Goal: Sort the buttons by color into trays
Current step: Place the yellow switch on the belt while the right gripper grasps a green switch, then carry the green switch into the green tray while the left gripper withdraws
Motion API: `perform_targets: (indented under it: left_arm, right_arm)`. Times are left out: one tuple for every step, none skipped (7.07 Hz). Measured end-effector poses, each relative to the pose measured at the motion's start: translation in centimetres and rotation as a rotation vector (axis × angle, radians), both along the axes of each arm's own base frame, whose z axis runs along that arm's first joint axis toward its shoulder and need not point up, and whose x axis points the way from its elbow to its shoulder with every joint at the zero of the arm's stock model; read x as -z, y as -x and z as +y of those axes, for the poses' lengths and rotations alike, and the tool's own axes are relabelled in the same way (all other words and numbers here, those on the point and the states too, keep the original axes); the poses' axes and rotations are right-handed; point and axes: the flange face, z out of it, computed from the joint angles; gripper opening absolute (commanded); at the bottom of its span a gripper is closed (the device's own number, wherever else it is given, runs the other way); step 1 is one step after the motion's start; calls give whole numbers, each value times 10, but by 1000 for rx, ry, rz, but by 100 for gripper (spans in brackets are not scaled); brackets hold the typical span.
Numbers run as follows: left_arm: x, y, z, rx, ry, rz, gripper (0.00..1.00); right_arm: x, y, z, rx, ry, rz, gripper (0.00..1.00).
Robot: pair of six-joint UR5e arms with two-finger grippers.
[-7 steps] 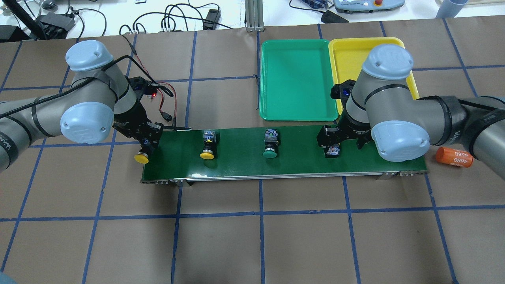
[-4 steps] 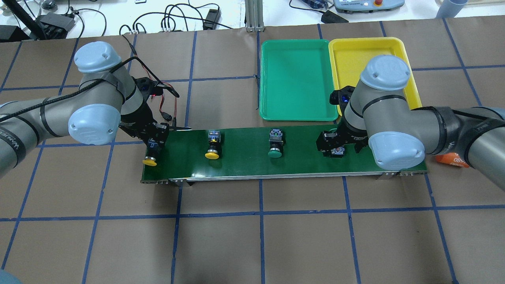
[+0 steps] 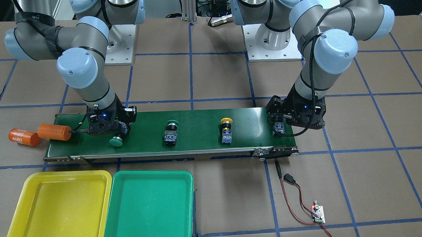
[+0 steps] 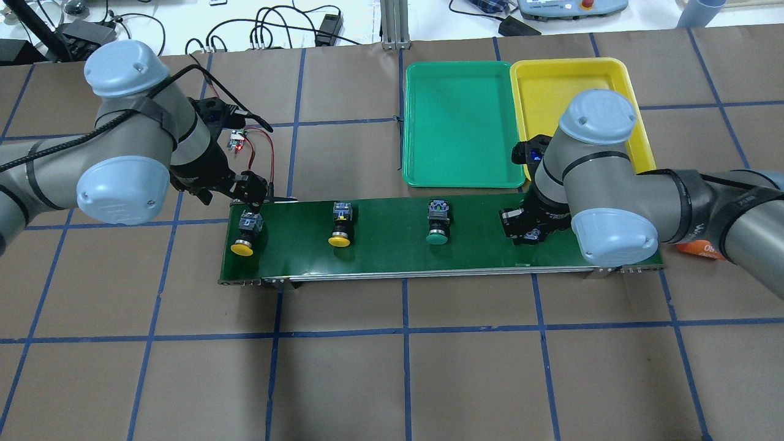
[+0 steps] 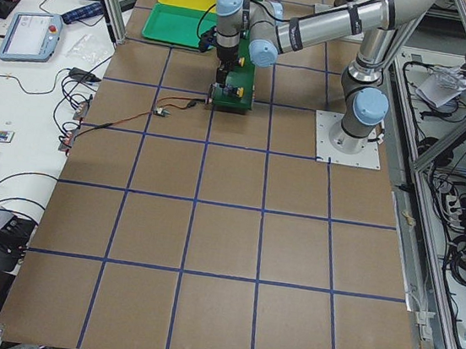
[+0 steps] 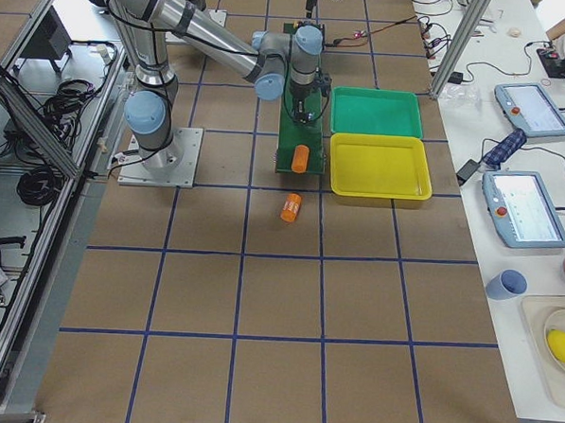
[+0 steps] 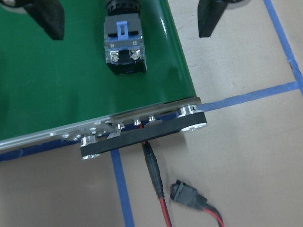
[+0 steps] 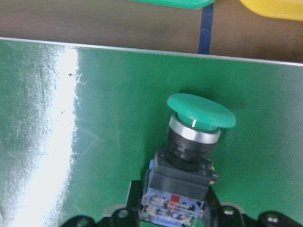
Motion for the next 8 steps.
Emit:
perform_targets:
  left_arm:
    - [-34,4,18,-2,25,5,100]
    - [-67,12,41,-7,54,8,100]
    - [-93,26,64,-35,75,10,100]
    - [-106,41,86,-86,73,6,100]
    - [-110,53,106,-107,49,-2,100]
    - [-113,56,118,-115,28,-5,100]
    - [-115,54,117,-127,17,-5,100]
    - [-122,45,106,-151,20,-1,100]
  right_arm:
    - [-2,1,-2,-10,7,1,12]
    - [-11,1,-10,-14,29,-1,13]
    - [-30,-4,-34,-17,77,-33,13]
    - [-51,-13,-76,-25,133,-108,14]
    - [-57,-21,-123,-42,170,-174,15]
    - [-50,-25,-159,-64,185,-204,19]
    - [-43,-27,-177,-74,198,-215,64]
    - [-39,-28,-186,-78,211,-219,100]
